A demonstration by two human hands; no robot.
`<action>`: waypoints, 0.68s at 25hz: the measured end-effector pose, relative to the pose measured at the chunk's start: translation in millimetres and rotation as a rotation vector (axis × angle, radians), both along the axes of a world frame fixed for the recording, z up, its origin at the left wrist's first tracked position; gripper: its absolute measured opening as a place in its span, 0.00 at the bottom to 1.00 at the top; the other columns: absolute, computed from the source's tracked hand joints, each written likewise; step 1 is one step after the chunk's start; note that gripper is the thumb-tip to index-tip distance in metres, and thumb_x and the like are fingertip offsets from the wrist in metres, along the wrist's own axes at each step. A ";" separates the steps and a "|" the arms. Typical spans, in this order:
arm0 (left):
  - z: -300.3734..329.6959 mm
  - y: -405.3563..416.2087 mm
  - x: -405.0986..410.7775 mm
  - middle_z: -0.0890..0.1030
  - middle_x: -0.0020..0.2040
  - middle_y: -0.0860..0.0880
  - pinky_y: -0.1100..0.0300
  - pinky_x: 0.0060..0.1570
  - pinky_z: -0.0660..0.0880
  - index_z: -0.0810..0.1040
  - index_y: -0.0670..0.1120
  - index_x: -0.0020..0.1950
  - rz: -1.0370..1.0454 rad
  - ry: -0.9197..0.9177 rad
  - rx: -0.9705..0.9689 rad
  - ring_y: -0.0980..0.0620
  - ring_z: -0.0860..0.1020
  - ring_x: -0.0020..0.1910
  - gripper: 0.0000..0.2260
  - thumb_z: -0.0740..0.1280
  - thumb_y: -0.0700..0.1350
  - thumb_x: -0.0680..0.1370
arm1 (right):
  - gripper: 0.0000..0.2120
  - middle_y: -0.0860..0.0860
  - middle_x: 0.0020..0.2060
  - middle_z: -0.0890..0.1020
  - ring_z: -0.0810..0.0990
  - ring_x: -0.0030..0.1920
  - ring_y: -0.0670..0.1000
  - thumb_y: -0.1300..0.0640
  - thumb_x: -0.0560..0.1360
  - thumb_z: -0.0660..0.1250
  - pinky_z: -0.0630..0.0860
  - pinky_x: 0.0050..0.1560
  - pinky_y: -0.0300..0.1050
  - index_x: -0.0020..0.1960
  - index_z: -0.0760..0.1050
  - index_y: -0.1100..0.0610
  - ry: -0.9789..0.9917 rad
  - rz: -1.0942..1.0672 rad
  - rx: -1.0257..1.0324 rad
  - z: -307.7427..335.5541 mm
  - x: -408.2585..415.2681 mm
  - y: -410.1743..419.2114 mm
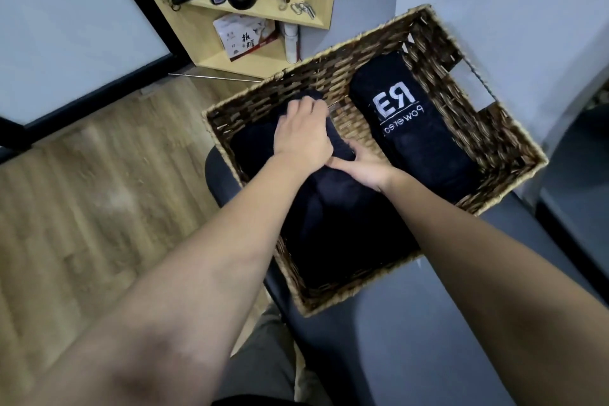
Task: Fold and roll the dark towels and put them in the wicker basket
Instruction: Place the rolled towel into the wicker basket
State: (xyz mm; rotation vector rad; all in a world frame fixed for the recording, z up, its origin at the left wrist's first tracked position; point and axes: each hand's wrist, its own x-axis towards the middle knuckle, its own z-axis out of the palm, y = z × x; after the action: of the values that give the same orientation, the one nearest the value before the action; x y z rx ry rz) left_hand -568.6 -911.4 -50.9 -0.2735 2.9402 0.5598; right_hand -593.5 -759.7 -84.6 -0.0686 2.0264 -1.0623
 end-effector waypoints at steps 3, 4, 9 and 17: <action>-11.7 -10.8 -15.5 0.68 0.76 0.50 0.50 0.79 0.49 0.74 0.50 0.70 -0.238 -0.126 0.013 0.48 0.54 0.80 0.15 0.59 0.51 0.84 | 0.28 0.38 0.54 0.78 0.76 0.51 0.33 0.49 0.76 0.74 0.70 0.40 0.21 0.72 0.67 0.48 -0.108 0.050 -0.009 -1.4 -2.7 11.5; -17.4 -15.2 -17.8 0.66 0.78 0.51 0.50 0.80 0.46 0.72 0.50 0.72 -0.271 -0.168 0.003 0.49 0.51 0.81 0.17 0.57 0.52 0.85 | 0.28 0.36 0.53 0.78 0.76 0.53 0.33 0.48 0.76 0.74 0.71 0.43 0.22 0.72 0.68 0.46 -0.150 0.114 -0.004 -0.9 -3.8 16.9; -32.2 -17.1 -22.1 0.63 0.80 0.51 0.50 0.80 0.43 0.69 0.50 0.76 -0.295 -0.193 -0.024 0.49 0.48 0.82 0.21 0.56 0.56 0.85 | 0.32 0.40 0.59 0.81 0.78 0.61 0.43 0.37 0.67 0.78 0.72 0.62 0.43 0.67 0.72 0.43 -0.297 0.266 0.109 -7.9 -7.3 32.6; -49.0 -10.5 -20.1 0.53 0.83 0.49 0.42 0.78 0.35 0.62 0.51 0.80 -0.381 -0.305 -0.121 0.44 0.37 0.81 0.33 0.54 0.69 0.80 | 0.30 0.41 0.55 0.82 0.80 0.54 0.41 0.48 0.72 0.78 0.74 0.46 0.34 0.71 0.71 0.45 -0.287 0.129 0.063 -10.4 2.1 32.3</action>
State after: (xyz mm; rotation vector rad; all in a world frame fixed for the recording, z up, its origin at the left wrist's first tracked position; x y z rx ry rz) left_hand -588.8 -921.9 -99.9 0.1755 2.6327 0.2604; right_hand -591.4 -727.5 -95.0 -0.0132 1.7699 -0.8736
